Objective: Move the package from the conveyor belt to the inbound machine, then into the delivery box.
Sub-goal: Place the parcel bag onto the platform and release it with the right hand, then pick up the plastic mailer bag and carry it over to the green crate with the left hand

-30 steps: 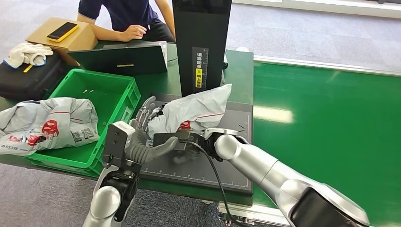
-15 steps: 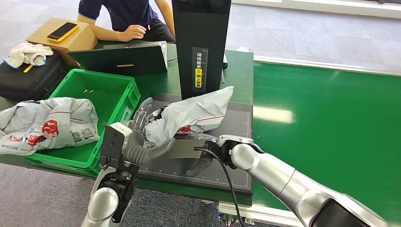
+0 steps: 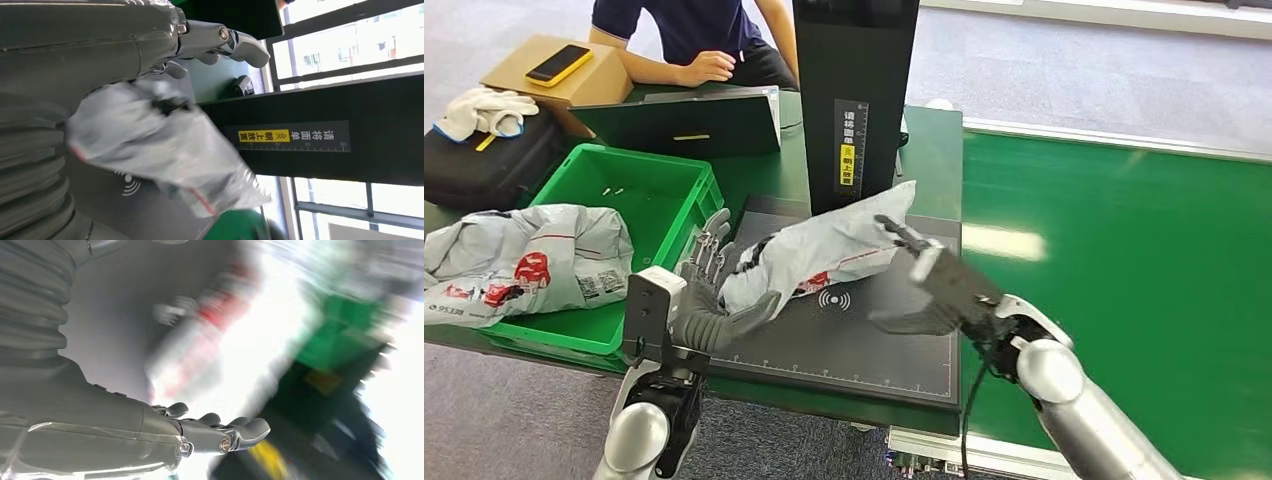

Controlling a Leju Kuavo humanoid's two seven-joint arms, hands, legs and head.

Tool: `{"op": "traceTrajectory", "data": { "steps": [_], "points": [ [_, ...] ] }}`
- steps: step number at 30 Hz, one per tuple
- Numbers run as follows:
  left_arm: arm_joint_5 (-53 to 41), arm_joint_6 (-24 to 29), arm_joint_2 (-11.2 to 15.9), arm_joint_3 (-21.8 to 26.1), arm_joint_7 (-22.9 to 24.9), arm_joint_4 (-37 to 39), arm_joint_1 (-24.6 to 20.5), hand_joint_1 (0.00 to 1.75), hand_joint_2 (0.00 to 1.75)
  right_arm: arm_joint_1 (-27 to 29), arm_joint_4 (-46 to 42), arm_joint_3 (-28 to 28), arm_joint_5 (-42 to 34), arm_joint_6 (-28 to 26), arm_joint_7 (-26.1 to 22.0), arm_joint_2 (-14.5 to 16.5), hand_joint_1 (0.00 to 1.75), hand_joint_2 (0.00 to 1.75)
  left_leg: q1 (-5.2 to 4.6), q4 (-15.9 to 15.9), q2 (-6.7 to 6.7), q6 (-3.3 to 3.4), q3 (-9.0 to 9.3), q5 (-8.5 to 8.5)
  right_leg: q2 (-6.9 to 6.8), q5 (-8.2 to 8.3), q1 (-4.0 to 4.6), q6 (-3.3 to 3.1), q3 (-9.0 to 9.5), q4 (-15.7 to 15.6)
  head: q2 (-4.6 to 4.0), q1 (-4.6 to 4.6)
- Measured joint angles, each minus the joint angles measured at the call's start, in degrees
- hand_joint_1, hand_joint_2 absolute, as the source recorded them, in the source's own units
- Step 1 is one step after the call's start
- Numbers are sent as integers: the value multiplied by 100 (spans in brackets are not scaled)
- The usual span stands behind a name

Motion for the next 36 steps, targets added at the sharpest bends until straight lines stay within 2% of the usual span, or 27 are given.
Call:
{"op": "traceTrajectory", "data": {
  "steps": [4, 6, 9, 12, 17, 20, 24, 29, 32, 36],
  "points": [
    [11, 15, 7, 14, -139, 55, -37, 0, 175, 1552, -1565, -1609, -885, -264, -777, 242, 0, 175, 1, -1, -32, -1, -8, -5, -26, -11, 2, 3, 1, -3, 1, -1],
    [-31, 35, 13, 36, -179, 44, -35, 0, 175, 2310, -2242, -2285, -1284, -213, -1063, 473, 0, 175, 1, -3, -35, -2, -10, -9, -29, -17, 3, 1, -1, -3, 1, -1],
    [-146, 103, 36, 117, -218, -92, 13, 0, 175, 3214, -3105, -3286, -2269, 65, -1363, 956, 0, 175, 2, -6, -29, -8, -9, -15, -20, -20, 4, -2, -5, -2, 0, -2],
    [-277, 133, 57, 230, -186, -393, 110, 0, 175, 3725, -3655, -4245, -3080, 429, -1191, 1461, 0, 175, 3, -7, -19, -10, -4, -17, -12, -23, 5, -7, -7, -1, 1, -1],
    [-469, 102, 61, 426, -32, -926, 302, 0, 175, 4062, -4094, -5478, -3451, 1197, -664, 2117, 0, 175, 4, -9, -15, -10, 0, -17, -10, -24, 6, -8, -3, 0, 0, -1],
    [-587, 62, 60, 475, 51, -1176, 420, 0, 175, 4081, -4147, -5850, -3473, 1387, -537, 2295, 0, 175, 4, -9, -13, -10, 2, -16, -8, -24, 4, -8, -1, 0, 1, 0],
    [-895, -13, 57, 496, 193, -1421, 558, 0, 175, 4079, -4149, -6053, -3469, 1405, -494, 2384, 0, 175, 3, -8, -13, -8, 3, -15, -8, -23, 2, -7, 0, 0, -1, 1],
    [-2050, -211, 60, 390, 777, -1500, 548, 0, 175, 4077, -4146, -6118, -3420, 1430, -501, 2444, 0, 175, 2, -6, -13, -8, 4, -15, -8, -22, 0, -7, 0, -1, 1, -1],
    [-2775, -378, 63, 167, 1010, -1215, 364, 0, 175, 4062, -4124, -6120, -3373, 1441, -530, 2447, 0, 175, 2, -6, -13, -8, 7, -15, -9, -22, 1, -6, 2, -1, 2, -1],
    [-3604, -570, 64, -372, 1054, -143, -163, 0, 175, 4045, -4086, -6109, -3366, 1370, -577, 2447, 0, 175, 1, -6, -14, -5, 12, -13, -10, -19, 0, -4, 7, -1, 0, 0]
  ]
}}
